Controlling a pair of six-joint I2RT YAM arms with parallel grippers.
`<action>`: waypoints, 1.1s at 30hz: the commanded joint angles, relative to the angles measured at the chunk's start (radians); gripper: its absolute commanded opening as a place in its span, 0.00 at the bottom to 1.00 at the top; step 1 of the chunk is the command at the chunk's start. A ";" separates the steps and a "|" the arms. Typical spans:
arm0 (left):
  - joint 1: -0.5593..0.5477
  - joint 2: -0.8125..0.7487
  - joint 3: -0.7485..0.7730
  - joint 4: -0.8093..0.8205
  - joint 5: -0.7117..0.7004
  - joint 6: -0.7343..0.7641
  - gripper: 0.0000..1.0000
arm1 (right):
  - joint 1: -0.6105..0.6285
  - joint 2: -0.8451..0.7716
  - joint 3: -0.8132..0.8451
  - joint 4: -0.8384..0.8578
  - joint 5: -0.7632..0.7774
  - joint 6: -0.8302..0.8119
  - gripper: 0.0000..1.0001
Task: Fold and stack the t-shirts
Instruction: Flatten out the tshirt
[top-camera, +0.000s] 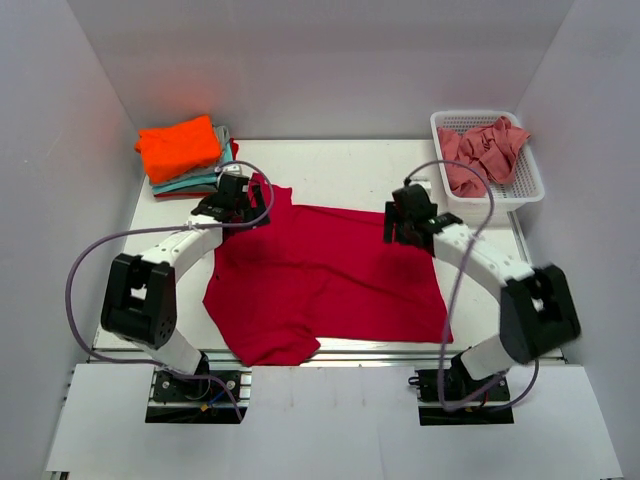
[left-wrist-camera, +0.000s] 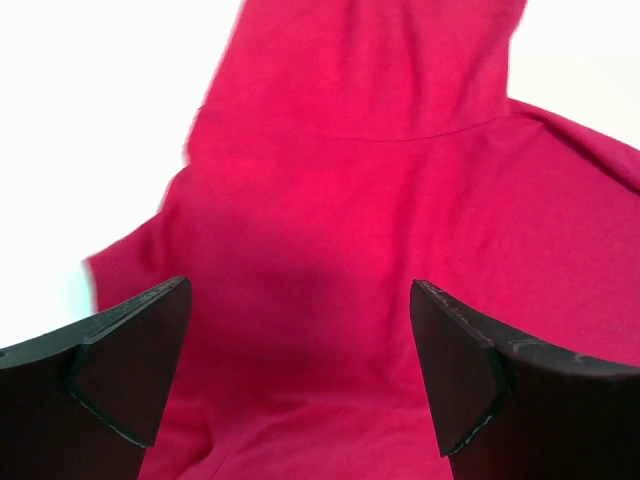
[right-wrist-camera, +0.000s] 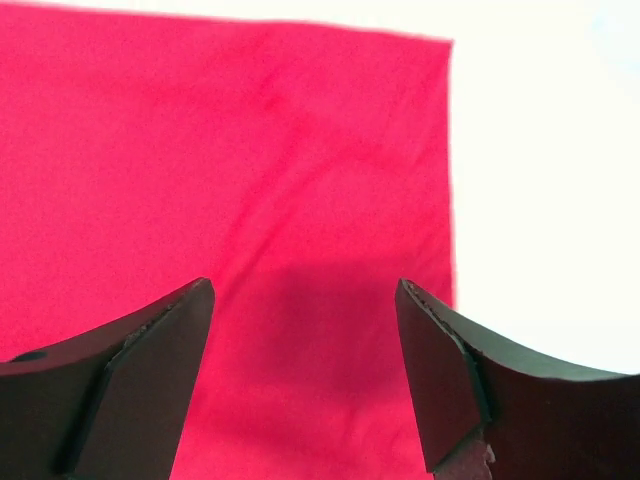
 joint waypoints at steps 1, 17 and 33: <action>-0.005 0.054 0.041 0.056 0.095 0.068 1.00 | -0.017 0.154 0.116 -0.063 0.252 -0.104 0.78; -0.005 0.158 -0.031 0.056 0.123 0.086 1.00 | -0.023 0.441 0.246 0.069 0.312 -0.468 0.60; 0.004 0.195 -0.002 0.022 0.074 0.086 1.00 | -0.052 0.528 0.299 0.085 0.341 -0.465 0.26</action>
